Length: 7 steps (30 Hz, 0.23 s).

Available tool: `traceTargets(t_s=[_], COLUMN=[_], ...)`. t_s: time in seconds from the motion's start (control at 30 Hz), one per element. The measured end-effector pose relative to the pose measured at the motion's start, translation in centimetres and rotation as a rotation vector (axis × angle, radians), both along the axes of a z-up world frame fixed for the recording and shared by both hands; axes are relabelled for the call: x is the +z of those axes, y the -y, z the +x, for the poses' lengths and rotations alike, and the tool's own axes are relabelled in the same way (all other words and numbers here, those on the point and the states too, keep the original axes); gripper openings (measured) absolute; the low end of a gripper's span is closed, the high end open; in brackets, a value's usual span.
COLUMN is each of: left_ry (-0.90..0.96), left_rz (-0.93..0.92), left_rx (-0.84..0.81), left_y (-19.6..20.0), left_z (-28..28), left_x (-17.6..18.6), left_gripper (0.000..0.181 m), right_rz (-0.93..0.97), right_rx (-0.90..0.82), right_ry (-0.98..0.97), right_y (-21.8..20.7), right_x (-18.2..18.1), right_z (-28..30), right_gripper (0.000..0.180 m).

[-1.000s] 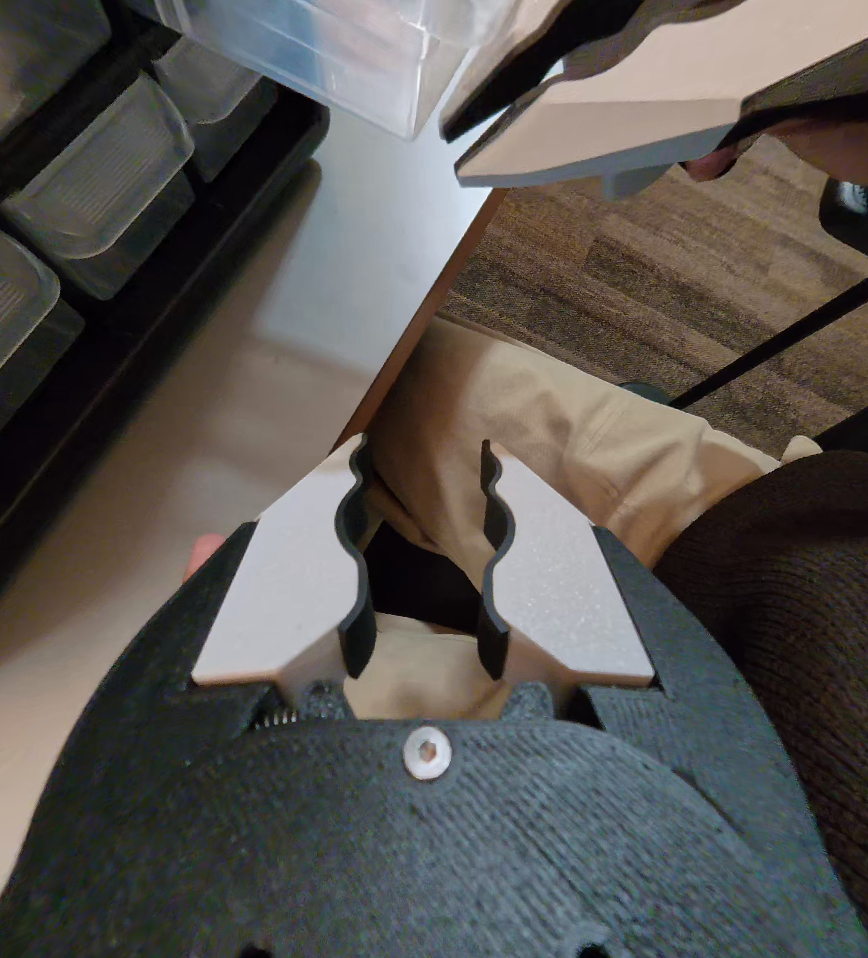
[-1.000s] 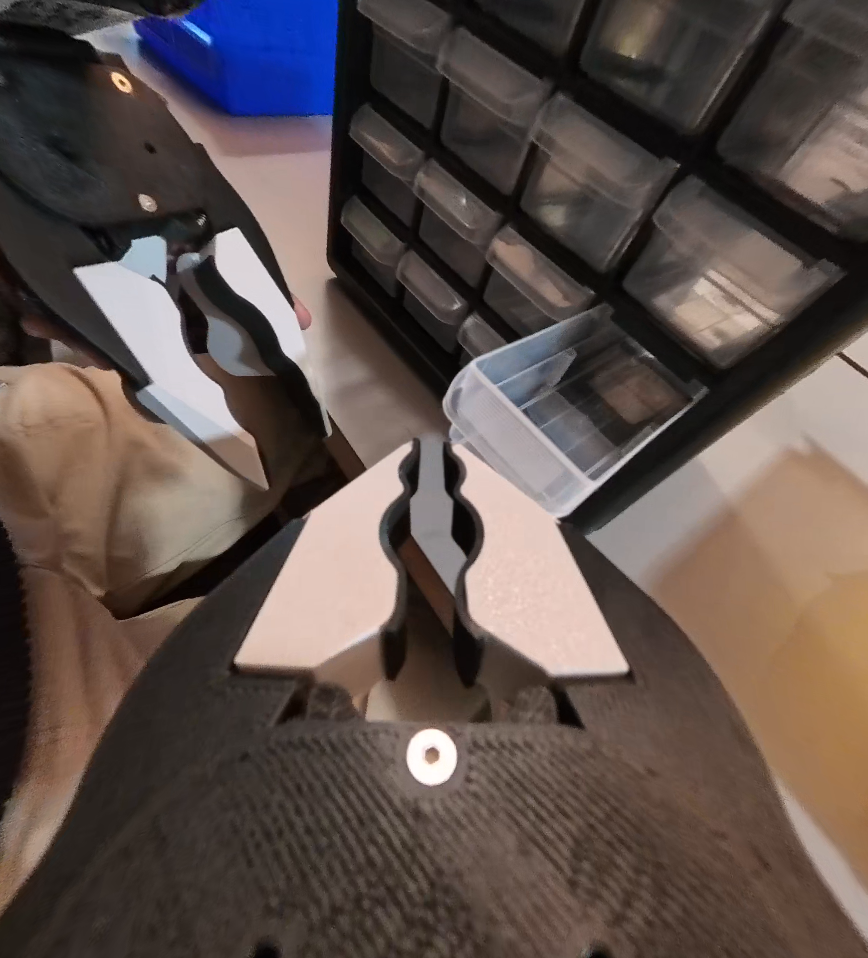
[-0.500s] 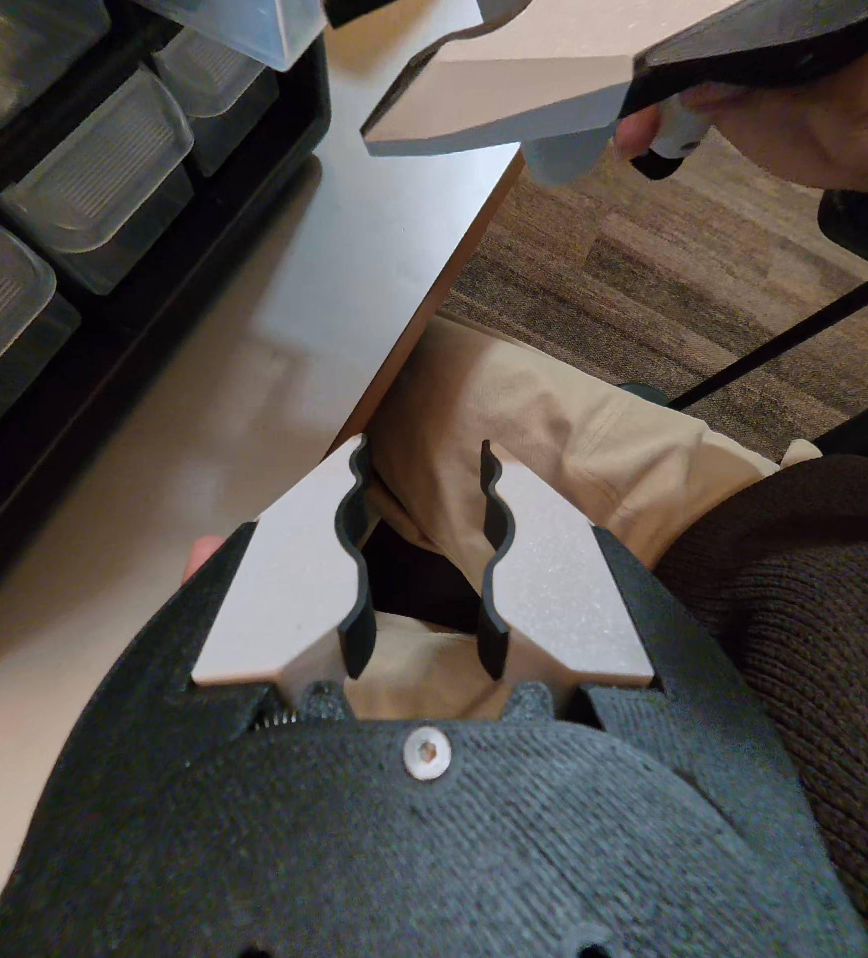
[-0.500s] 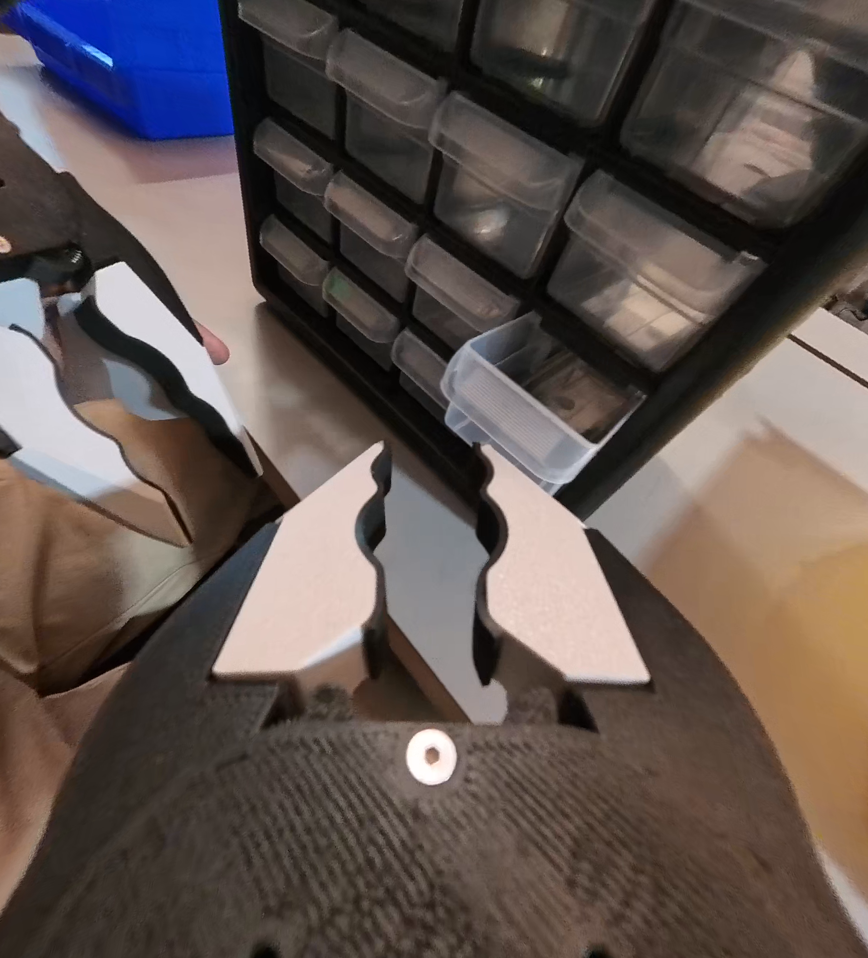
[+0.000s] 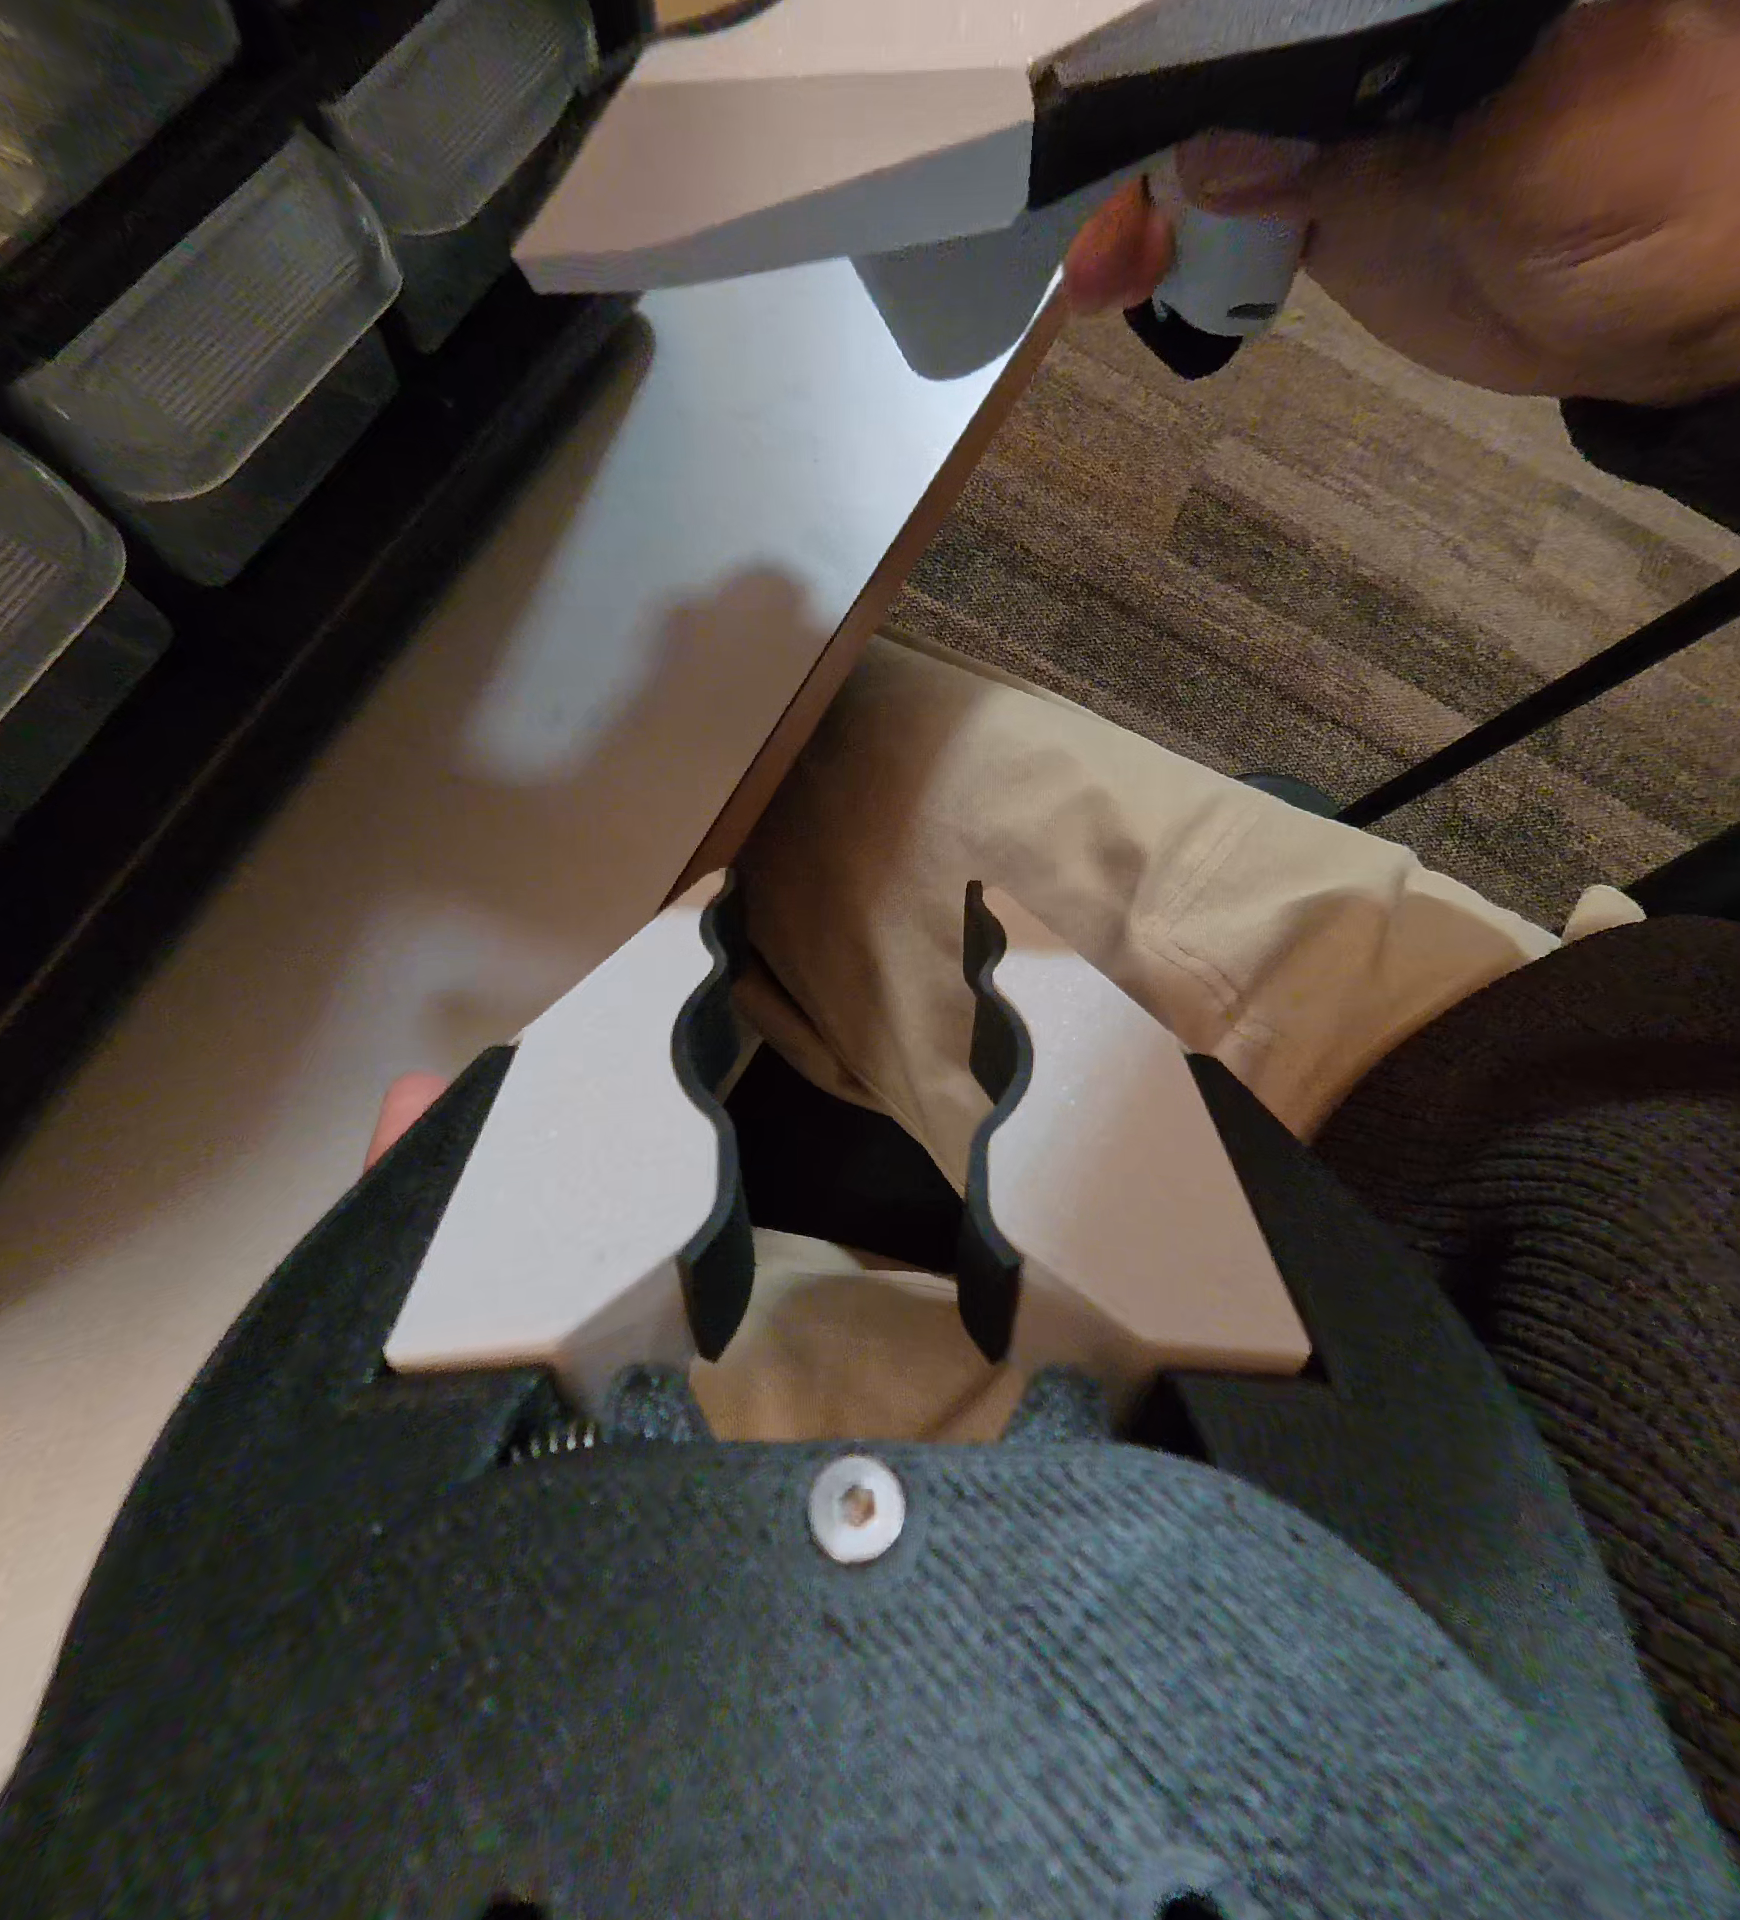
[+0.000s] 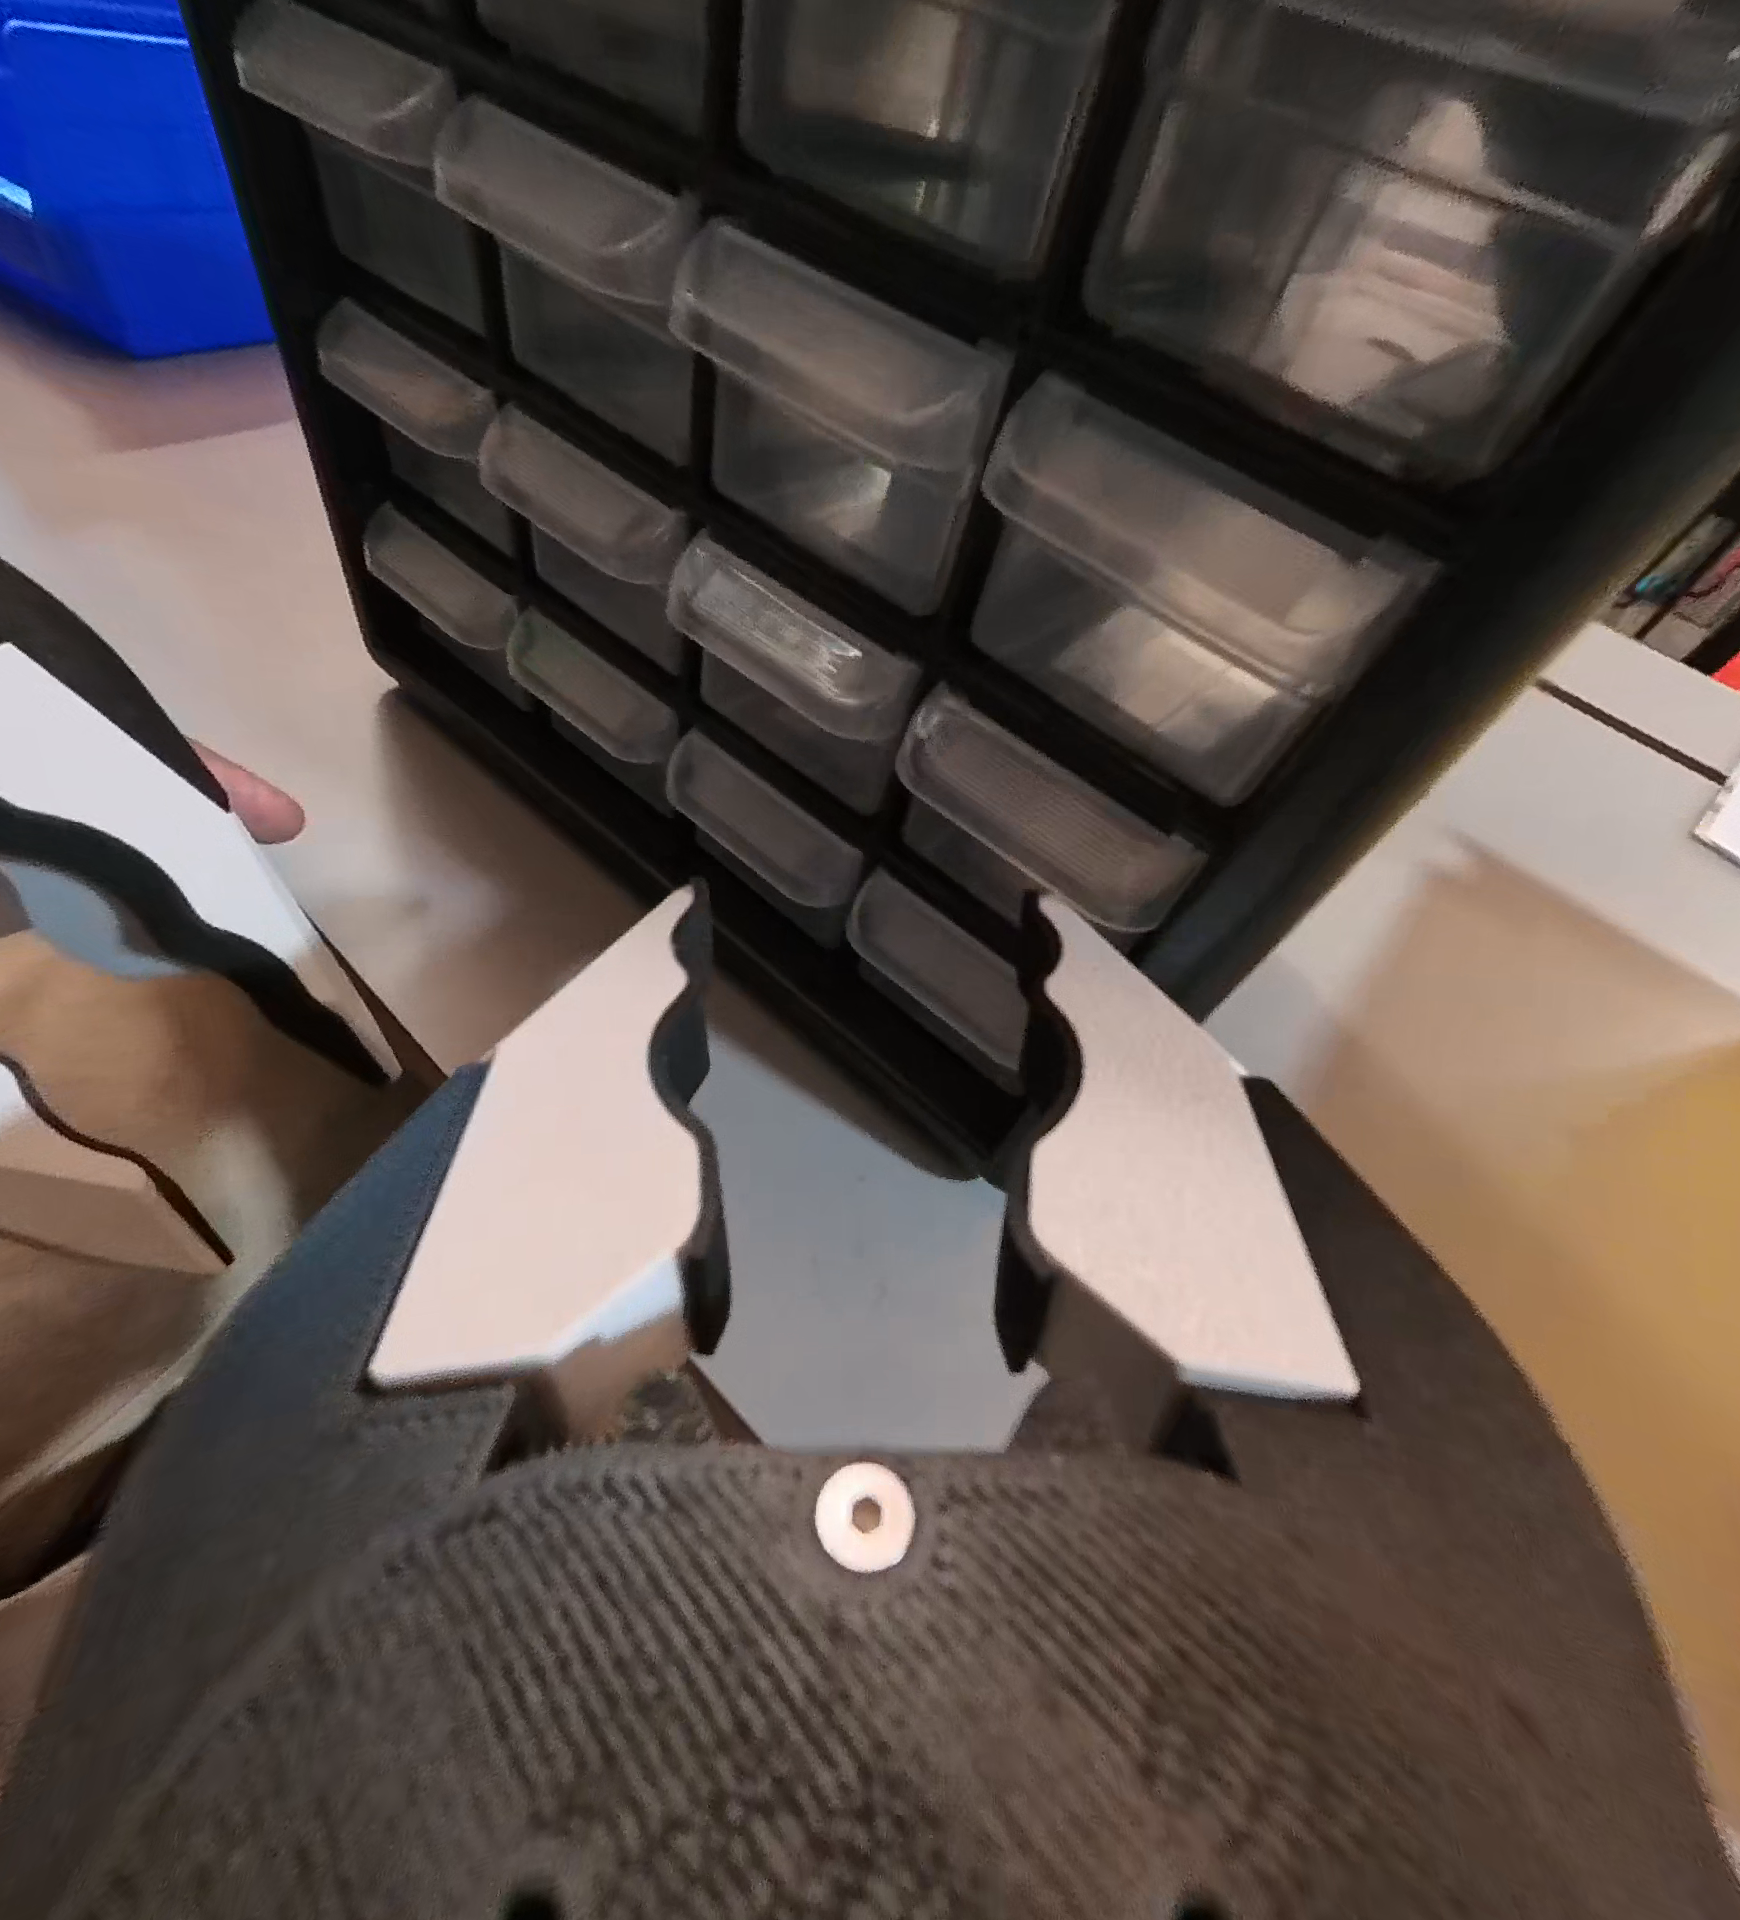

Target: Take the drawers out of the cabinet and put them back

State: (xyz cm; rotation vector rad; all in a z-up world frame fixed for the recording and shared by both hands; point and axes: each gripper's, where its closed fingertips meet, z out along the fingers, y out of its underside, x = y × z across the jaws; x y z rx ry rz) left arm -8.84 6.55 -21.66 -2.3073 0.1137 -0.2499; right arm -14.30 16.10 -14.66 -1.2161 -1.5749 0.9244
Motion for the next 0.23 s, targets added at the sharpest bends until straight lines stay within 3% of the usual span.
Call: traceTargets(t_s=[0.23], left_ry=[-0.017], left_rz=[-0.008], left_rx=[0.01], left_y=[0.0], left_z=[-0.4], left_x=[-0.4], left_gripper=[0.038], right_rz=[-0.095], right_rx=[0.098], right_ry=[-0.012], right_y=[2.4], right_x=[1.7], right_z=[1.8], right_gripper=[0.086])
